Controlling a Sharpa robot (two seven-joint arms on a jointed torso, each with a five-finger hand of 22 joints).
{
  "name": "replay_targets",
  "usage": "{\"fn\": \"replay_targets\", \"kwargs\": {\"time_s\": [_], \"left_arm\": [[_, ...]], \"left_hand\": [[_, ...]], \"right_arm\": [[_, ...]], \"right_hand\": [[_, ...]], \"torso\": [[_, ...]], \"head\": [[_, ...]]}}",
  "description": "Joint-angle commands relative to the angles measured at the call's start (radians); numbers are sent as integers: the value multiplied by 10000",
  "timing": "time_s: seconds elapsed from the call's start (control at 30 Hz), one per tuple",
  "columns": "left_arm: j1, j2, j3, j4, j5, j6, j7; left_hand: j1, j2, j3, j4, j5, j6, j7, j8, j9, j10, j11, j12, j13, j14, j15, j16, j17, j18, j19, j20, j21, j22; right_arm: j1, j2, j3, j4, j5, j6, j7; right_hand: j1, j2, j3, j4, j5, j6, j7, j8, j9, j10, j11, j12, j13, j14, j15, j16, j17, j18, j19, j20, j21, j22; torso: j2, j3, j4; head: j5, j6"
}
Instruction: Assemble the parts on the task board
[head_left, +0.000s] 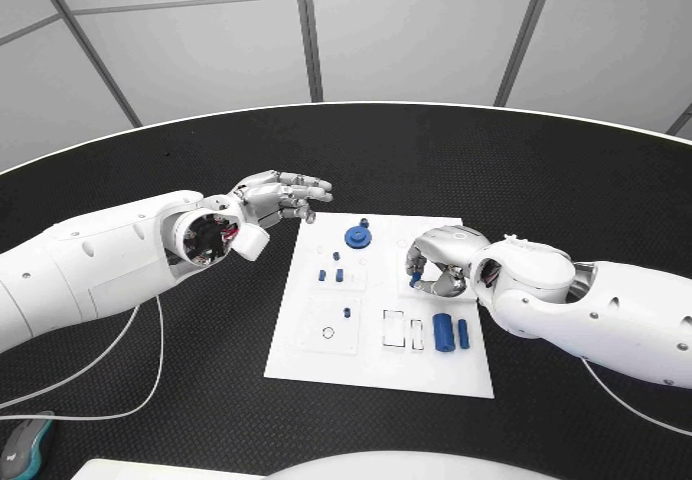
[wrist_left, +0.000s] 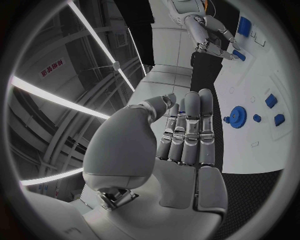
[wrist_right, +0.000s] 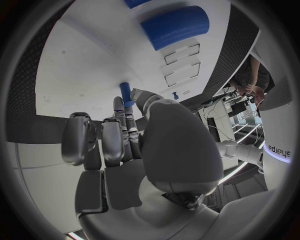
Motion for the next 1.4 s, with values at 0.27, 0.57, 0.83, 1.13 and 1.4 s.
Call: {"fn": "replay_targets", "kwargs": {"time_s": [0.27, 0.57, 0.83, 1.13, 1.4], "left_arm": [[0, 12, 0, -13, 0, 2, -5], [0, 21, 0, -30, 0, 6, 1], [0, 19, 0, -59, 0, 8, 4], [-1, 45, 0, -108, 0, 25, 10], [-2, 114, 0, -116, -1, 60, 17]], "left_hand": [[21, 86, -35, -3, -13, -23, 53, -38, -12, -68, 32, 24, -4, -69, 26, -36, -9, 150, -57, -19, -36, -9], [21, 86, -35, -3, -13, -23, 53, -38, -12, -68, 32, 24, -4, -69, 26, -36, -9, 150, -57, -19, -36, -9], [21, 86, -35, -3, -13, -23, 53, -38, -12, -68, 32, 24, -4, -69, 26, -36, -9, 150, -57, -19, -36, -9], [31, 99, -47, 0, -10, -24, 52, -36, -13, -77, 31, 35, -4, -71, 26, -37, -19, 151, -55, -18, -45, -15], [31, 99, -47, 0, -10, -24, 52, -36, -13, -77, 31, 35, -4, -71, 26, -37, -19, 151, -55, -18, -45, -15]], "right_arm": [[-37, 71, -23, -60, 0, -78, 42], [-66, 81, -25, -49, 0, -517, -8], [-75, -224, -19, 403, 0, -887, -134], [-49, -604, 99, 1572, 1, -1293, -199], [-47, 162, 144, 1932, 392, -1467, 128]], "right_hand": [[133, 189, 329, -215, 32, 405, -63, 256, 158, 526, -107, 26, 66, 278, -164, 43, -2, -266, 548, -155, 500, 1937], [145, 549, 500, -593, -188, 751, -190, 666, 537, 1106, -285, 70, 247, 306, -327, 109, 105, -310, 605, -268, 763, 2049], [157, 555, 636, -747, -179, 729, -175, 737, 656, 1191, -292, 33, 302, 318, -340, 138, 152, -325, 621, -290, 841, 2082], [132, 520, 671, -798, -161, 731, -164, 767, 703, 1221, -288, 16, 325, 324, -338, 157, 182, -338, 637, -294, 914, 2108], [102, 497, 788, -898, -33, 679, -127, 785, 780, 1213, -263, -56, 362, 326, -323, 166, 195, -335, 632, -292, 894, 2111]], "torso": [[-15, 2, -9], [-14, 4, -11], [-29, 9, -33], [-41, -3, -49], [-27, -26, 0]], "head": [[8, -24], [2, -21], [16, -1], [32, 18], [135, 7]]}}
